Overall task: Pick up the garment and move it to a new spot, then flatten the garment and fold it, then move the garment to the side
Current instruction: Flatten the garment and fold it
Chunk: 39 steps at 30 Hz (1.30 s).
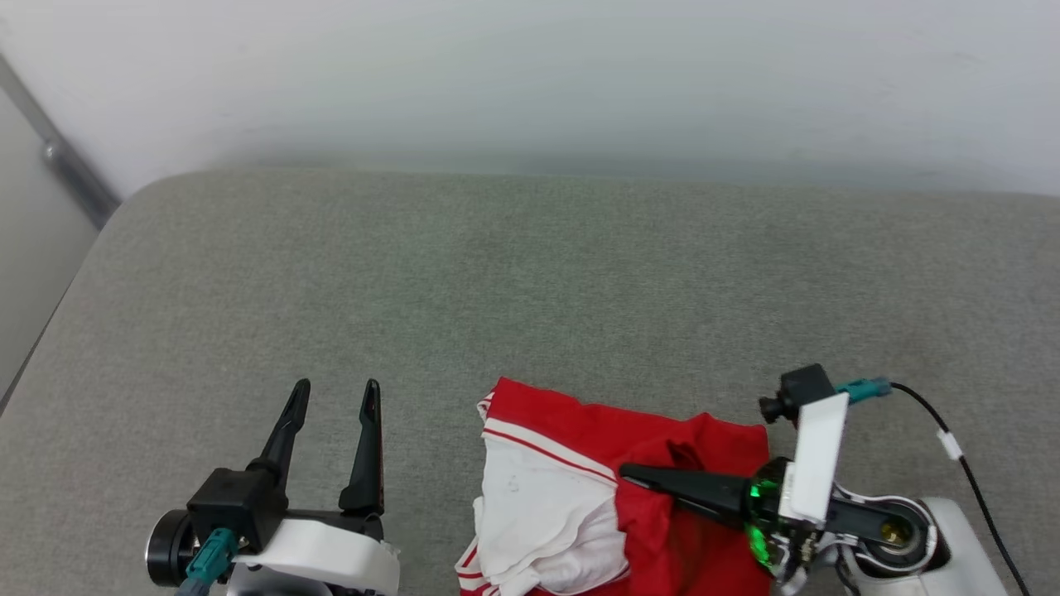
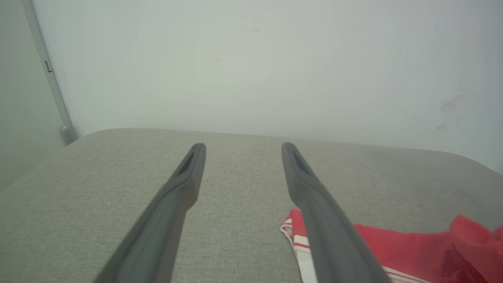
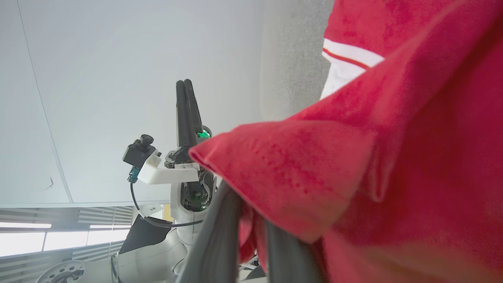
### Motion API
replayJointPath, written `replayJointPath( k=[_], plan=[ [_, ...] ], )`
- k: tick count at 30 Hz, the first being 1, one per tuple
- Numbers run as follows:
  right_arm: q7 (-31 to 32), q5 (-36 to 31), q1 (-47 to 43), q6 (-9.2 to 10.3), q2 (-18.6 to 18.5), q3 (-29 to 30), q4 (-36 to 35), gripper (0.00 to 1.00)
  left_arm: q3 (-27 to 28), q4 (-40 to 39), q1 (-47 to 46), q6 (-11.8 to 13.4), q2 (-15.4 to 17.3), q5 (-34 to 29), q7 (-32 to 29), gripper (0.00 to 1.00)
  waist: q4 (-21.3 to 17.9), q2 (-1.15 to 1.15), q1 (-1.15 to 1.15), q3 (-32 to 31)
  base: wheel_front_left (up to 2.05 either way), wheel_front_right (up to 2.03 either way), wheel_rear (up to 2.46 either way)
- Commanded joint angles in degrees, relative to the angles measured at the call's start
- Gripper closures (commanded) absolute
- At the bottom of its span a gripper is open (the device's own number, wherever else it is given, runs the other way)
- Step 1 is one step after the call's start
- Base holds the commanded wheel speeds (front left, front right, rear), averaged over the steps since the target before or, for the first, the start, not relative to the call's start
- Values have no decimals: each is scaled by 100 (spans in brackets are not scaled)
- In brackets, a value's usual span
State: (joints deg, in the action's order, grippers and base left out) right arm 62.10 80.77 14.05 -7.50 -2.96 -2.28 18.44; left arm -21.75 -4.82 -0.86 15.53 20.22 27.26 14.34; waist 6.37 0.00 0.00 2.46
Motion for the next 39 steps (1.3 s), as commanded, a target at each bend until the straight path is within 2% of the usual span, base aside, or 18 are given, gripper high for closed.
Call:
replayJointPath(
  k=[1, 6, 11, 12, 13, 14, 19, 22, 26, 30, 34, 39],
  plan=[
    [-161, 93, 152, 2, 10, -278, 36, 100, -8, -9, -113, -24, -37, -34, 32, 0, 214, 0, 0, 178, 0, 0, 0],
    [-775, 377, 513, 2, 7, -1154, 161, 100, -26, 69, -305, -130, -150, -34, 52, 0, 512, 0, 0, 467, 0, 0, 0],
    [-1347, -164, 807, 2, 3, -1553, 552, 100, -7, 136, -465, -224, -301, -82, 78, 0, 692, 0, 0, 772, 0, 0, 0],
    [-1632, -502, 883, 2, -19, -1702, 762, 95, 29, 202, -526, -287, -393, -100, 86, 0, 731, 0, 0, 904, 0, 0, 0],
    [-1750, -586, 906, 2, -19, -1740, 788, 57, 35, 229, -540, -297, -417, -119, 88, 0, 732, 0, 0, 930, 0, 0, 0],
    [-1882, -664, 917, 2, -18, -1773, 820, 1, 49, 250, -550, -328, -442, -137, 91, 0, 727, 0, 0, 948, 0, 0, 0],
    [-2212, -949, 1000, 2, -36, -2203, 698, 0, 132, 333, -539, -411, -509, -229, 94, 0, 627, 0, 0, 929, 0, 0, 0],
    [-2476, -1213, 1080, 2, -173, -2565, 411, 0, 169, 379, -490, -446, -501, -282, 95, 0, 535, 0, 0, 843, 0, 0, 0],
    [-3050, -1888, 1199, 2, -547, -3194, -67, 0, 201, 423, -439, -462, -468, -315, 94, 0, 401, 0, 0, 690, 0, 0, 0],
    [-3813, -2852, 1297, 2, -1049, -3659, -245, 0, 213, 464, -353, -455, -427, -317, 94, 0, 228, 0, 0, 502, 0, 0, 0],
    [-4550, -3746, 1094, 2, -1382, -3503, -42, 0, 243, 483, -213, -383, -391, -277, 62, 0, 24, 0, 0, 293, 0, 0, 0],
    [-5267, -4569, 599, 2, -1494, -2570, 156, 0, 322, 503, 13, -284, -331, -214, 22, 0, -288, 0, 0, 14, 0, 0, 0]
  ],
)
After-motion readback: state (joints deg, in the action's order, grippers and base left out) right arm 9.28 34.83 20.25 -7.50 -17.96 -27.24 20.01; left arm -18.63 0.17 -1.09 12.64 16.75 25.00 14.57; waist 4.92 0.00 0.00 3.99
